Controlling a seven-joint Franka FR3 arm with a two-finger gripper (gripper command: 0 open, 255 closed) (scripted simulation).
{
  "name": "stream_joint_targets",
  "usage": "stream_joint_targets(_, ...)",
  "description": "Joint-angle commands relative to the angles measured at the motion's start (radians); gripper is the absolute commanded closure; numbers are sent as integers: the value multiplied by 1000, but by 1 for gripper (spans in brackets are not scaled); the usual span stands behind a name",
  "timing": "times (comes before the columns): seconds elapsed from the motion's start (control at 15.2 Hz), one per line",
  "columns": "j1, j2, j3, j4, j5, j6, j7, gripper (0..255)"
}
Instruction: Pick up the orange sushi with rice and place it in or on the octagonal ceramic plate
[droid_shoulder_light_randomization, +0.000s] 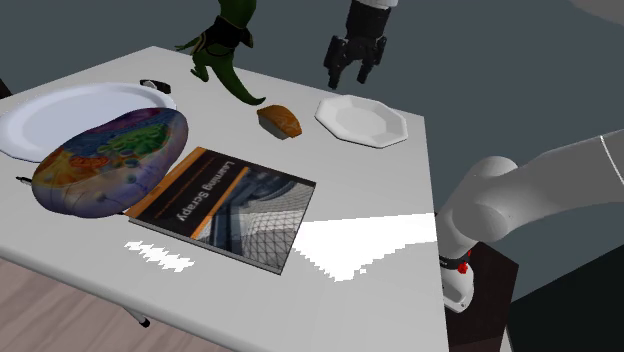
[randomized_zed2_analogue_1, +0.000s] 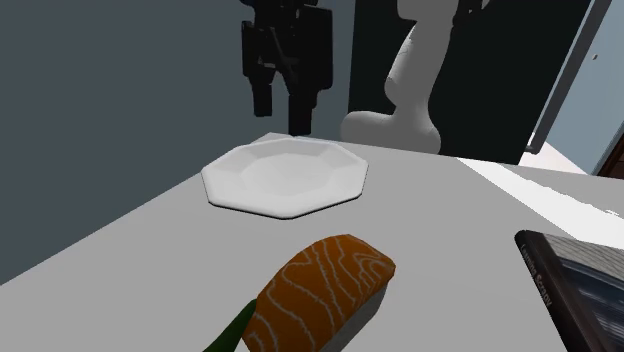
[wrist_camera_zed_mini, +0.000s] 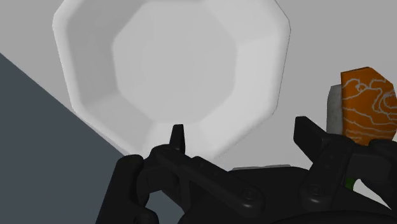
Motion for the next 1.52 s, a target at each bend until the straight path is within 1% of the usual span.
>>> stream_joint_targets(0.0, 9, 46, 35, 23, 14, 17, 43, 0)
stream_joint_targets(0.4, 32, 218, 139, 143, 29, 50, 172, 0)
stream_joint_targets(0.73, 51, 374, 216, 269, 12, 63, 279, 0)
stream_joint_targets(1.19, 54, 372, 219, 173, 14, 157, 277, 0)
stream_joint_targets(1.45, 54, 372, 220, 166, 14, 165, 277, 0)
